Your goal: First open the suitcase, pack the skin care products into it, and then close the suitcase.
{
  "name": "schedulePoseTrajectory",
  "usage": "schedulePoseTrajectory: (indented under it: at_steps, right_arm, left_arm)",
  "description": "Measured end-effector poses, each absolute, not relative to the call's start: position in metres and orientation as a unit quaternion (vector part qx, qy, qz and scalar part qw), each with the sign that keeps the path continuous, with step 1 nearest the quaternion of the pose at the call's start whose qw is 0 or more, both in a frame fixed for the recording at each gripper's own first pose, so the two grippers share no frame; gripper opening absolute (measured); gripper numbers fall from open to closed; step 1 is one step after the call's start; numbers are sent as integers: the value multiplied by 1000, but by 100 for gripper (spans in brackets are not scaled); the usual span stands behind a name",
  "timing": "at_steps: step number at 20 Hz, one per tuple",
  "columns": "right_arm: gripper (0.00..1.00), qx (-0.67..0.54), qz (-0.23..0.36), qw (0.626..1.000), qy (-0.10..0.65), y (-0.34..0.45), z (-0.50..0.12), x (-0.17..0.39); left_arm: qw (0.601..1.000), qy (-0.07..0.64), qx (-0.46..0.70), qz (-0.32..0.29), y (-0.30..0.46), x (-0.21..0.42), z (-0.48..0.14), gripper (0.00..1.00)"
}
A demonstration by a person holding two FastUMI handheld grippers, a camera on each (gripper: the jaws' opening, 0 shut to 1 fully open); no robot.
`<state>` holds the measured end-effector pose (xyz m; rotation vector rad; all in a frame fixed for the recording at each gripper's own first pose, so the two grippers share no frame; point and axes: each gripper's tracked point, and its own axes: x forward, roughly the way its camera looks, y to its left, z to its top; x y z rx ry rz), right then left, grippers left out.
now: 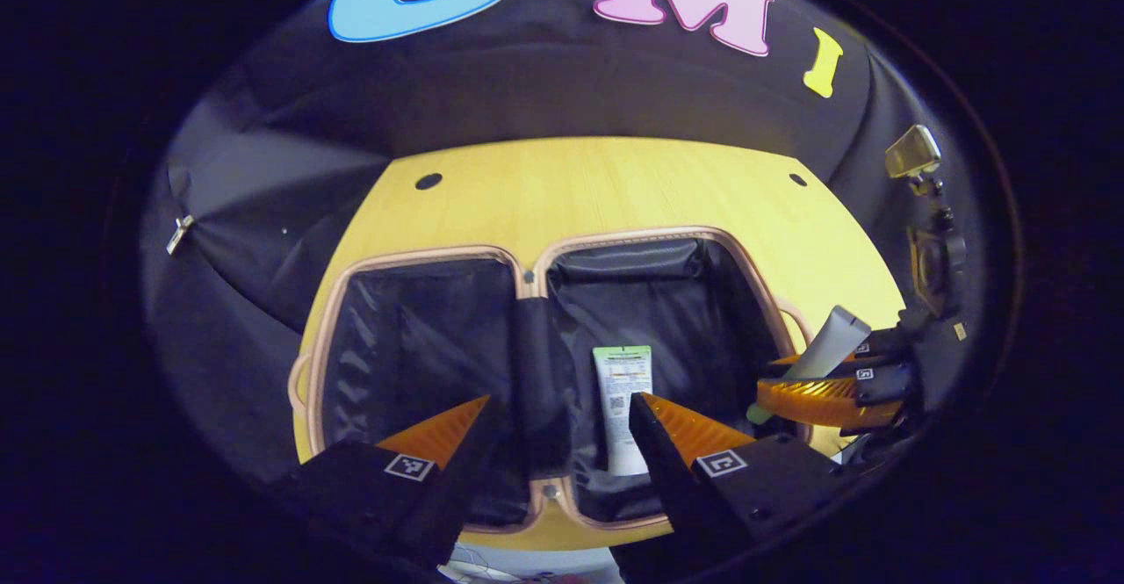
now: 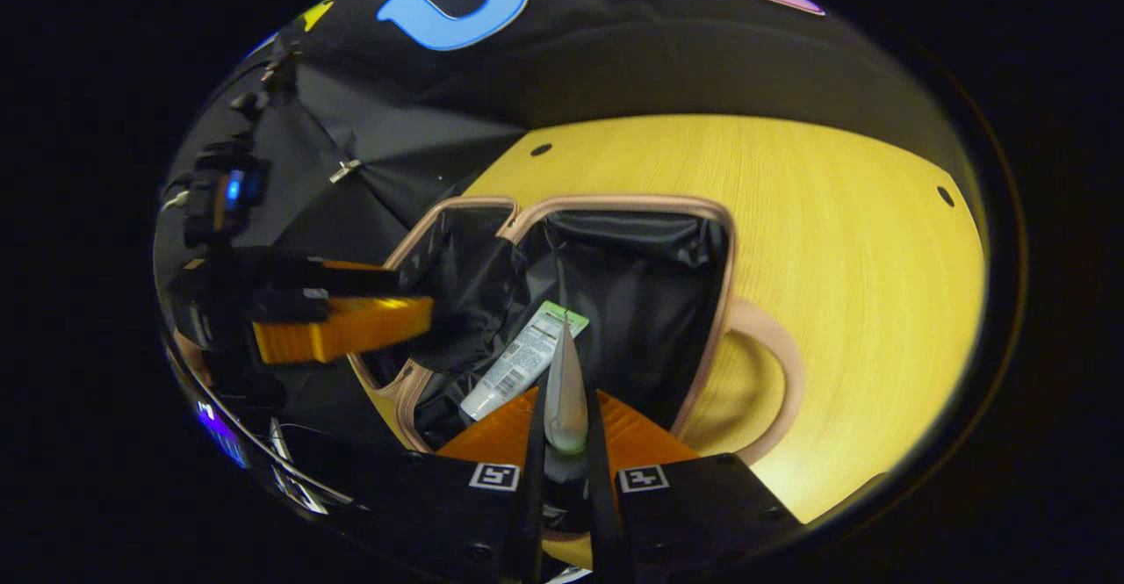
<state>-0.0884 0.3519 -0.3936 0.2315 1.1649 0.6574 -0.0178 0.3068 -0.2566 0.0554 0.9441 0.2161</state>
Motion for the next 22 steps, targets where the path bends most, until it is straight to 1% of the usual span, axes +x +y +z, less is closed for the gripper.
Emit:
schedulePoseTrajectory:
  at_steps: [2,3,4,5,6,7,8,10,11,12,14,15,16,17,19,21,22]
  right_arm:
    - [27,101,285,768,565,362,-409,-93]
    - [27,97,275,766,573,363,-417,-94]
    - [28,93,264,766,579,365,-421,-94]
    - [29,91,255,768,580,366,-425,-92]
    - [20,85,245,772,580,364,-428,-90]
    - [32,88,240,776,577,366,-426,-88]
    - [51,91,239,780,571,369,-419,-88]
    - [88,64,237,813,529,366,-406,-76]
    - [82,51,242,825,507,364,-393,-72]
    - [93,46,248,836,487,364,-379,-68]
    - [93,44,247,856,452,363,-358,-59]
    - [82,43,237,867,436,356,-349,-52]
    - [92,43,230,875,423,350,-340,-45]
    - [92,45,226,880,415,346,-332,-42]
    - [92,51,211,885,411,335,-324,-36]
    - [92,61,194,887,414,327,-322,-33]
    - [92,64,186,889,413,322,-321,-33]
  left_arm:
    - [888,439,22,139,349,-32,-248,92]
    - [884,440,14,159,370,-41,-249,95]
    - [881,439,1,179,390,-51,-249,93]
    - [879,435,-13,196,409,-60,-246,93]
    - [876,432,-26,212,428,-70,-243,93]
    - [872,429,-34,232,448,-77,-243,93]
    - [869,426,-38,250,467,-82,-242,93]
    - [863,415,-39,286,507,-91,-243,93]
    - [862,405,-42,302,525,-92,-239,93]
    - [860,397,-54,314,541,-91,-234,93]
    - [855,389,-100,328,563,-85,-236,93]
    - [850,388,-123,336,573,-85,-239,92]
    - [843,390,-137,345,584,-83,-243,92]
    - [835,395,-147,352,596,-81,-250,92]
    - [814,429,-160,356,606,-81,-275,90]
    - [793,472,-175,343,603,-86,-301,93]
    - [782,493,-177,336,601,-89,-310,93]
